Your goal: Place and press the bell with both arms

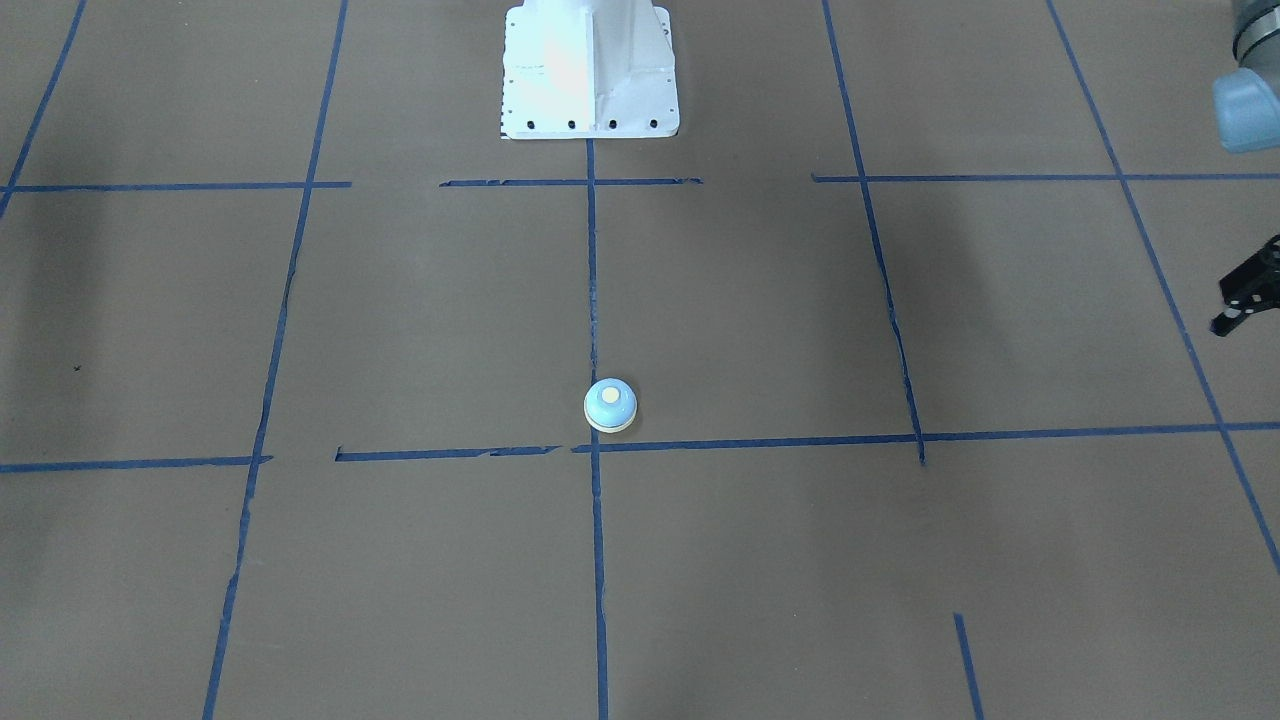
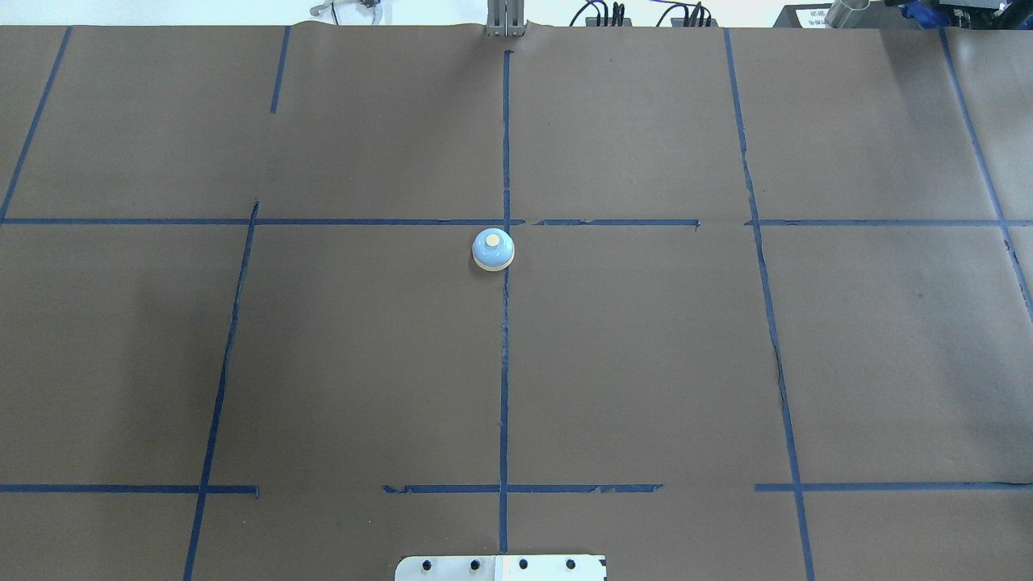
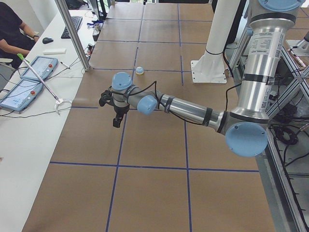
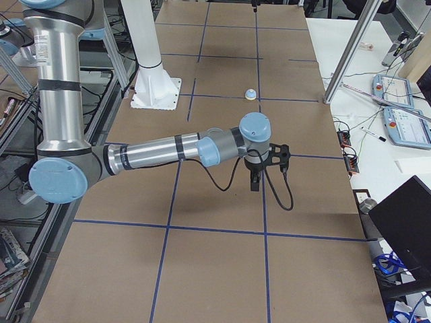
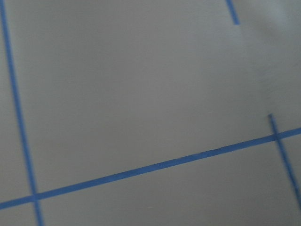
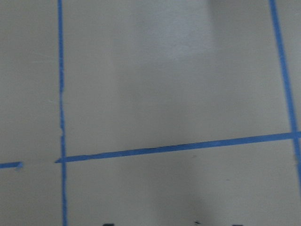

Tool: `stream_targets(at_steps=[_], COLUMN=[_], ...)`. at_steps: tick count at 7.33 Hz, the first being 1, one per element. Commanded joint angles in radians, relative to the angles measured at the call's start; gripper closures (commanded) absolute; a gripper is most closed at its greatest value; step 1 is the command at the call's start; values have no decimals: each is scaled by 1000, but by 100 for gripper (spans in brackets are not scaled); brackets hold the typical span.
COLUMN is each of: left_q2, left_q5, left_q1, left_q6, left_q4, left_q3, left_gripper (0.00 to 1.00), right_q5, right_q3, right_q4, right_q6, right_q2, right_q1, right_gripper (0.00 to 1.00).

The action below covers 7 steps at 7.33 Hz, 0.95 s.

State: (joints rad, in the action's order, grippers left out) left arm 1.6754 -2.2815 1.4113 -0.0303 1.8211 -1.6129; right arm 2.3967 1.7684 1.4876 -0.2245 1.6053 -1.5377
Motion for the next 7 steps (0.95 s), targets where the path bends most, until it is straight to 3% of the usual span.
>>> stream_targets(at_steps=[1, 2, 4, 7], left_q2=[0, -9, -135, -193], left_q5=[-50, -103, -96, -98], left_q1=[148, 159, 169, 166], left_q6=[293, 302, 293, 288], left_q4=[-186, -317, -359, -396], left_q3=[93, 85, -23, -53], left_gripper=[0, 0, 0, 0], right_q5=[-23, -36, -39, -42], right_q3=[-10, -7, -7, 83], right_q4=[136, 147, 148, 152], right_q6=[299, 309, 310, 430], right_q2=[21, 28, 65, 220], right_q1=[-105, -105, -101, -101], right_gripper=[0, 0, 0, 0])
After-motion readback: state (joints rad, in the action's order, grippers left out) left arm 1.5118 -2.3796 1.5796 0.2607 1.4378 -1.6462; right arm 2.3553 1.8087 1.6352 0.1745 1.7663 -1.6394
